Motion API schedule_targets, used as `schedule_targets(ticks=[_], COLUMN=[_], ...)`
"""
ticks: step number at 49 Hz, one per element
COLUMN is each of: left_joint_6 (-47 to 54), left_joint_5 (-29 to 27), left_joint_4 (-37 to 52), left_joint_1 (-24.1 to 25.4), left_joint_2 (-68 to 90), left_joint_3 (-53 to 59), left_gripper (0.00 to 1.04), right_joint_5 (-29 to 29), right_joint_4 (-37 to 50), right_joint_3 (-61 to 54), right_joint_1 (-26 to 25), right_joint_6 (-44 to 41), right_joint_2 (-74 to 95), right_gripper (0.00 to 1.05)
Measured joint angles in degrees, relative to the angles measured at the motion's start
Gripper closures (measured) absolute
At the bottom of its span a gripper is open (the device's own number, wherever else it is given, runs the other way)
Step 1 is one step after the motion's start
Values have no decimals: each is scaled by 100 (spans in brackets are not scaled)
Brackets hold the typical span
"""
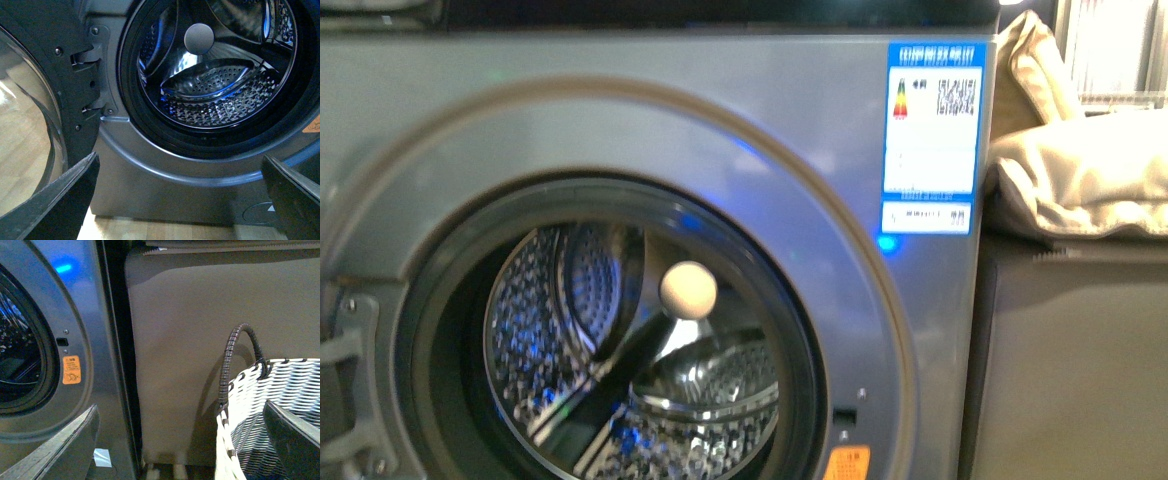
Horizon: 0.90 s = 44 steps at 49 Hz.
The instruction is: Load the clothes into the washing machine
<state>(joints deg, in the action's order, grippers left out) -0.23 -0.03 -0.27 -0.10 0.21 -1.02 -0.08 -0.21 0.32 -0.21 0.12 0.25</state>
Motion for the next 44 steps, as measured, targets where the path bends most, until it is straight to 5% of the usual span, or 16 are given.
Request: schedule_targets(ticks=[11,20,44], left_joint_6=[0,0,0], left_joint_5=[0,-2,0], left_joint_4=[0,0,0], left_joint_1=[0,-2,0], left_joint_2=[0,0,0], left_joint_3=[0,0,0], left_gripper=[7,7,7], right_joint_5=[0,-2723,-4065], right_joint_4=[0,918,3823], right_joint_3=[0,-11,562], right_joint_1=[0,-872,-2557], right_joint_6=[0,267,988], right_joint_2=[0,339,3123], right_gripper=[8,8,8])
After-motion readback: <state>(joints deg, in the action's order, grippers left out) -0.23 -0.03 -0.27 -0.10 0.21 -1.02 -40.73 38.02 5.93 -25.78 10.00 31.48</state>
